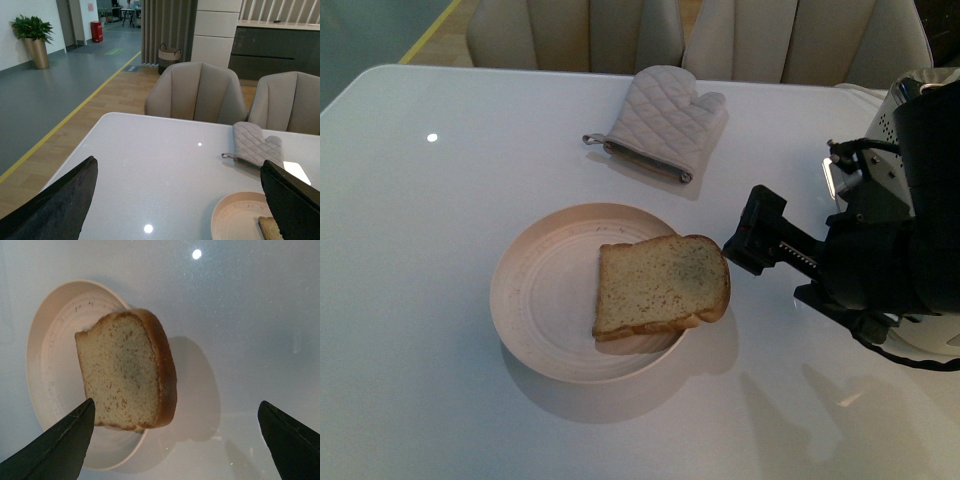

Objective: Put bread into toaster

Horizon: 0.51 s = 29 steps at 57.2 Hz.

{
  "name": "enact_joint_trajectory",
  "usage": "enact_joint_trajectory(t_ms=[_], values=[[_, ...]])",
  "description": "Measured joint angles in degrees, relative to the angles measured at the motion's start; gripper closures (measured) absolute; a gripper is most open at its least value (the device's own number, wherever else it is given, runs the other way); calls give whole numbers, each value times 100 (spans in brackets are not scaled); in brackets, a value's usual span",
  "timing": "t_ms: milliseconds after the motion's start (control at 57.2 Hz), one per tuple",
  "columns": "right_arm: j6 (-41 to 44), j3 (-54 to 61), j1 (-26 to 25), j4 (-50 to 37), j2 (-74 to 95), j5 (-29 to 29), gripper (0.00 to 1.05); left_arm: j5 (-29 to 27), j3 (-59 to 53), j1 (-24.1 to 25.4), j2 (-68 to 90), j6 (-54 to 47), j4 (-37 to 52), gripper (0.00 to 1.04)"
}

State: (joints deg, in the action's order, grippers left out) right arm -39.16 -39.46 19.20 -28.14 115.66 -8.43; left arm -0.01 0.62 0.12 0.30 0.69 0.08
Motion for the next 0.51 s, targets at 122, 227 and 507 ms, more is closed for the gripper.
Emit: enact_joint_trajectory(t_ms=[122,227,507], values=[[-142,-164,131,-46,295,-131,9,0,0,0,0,0,0,7],[-234,-258,216,-168,533,-256,9,0,0,0,0,0,0,7],[-385,-501,227,-323,1005,-476,9,0,0,0,0,0,0,7]])
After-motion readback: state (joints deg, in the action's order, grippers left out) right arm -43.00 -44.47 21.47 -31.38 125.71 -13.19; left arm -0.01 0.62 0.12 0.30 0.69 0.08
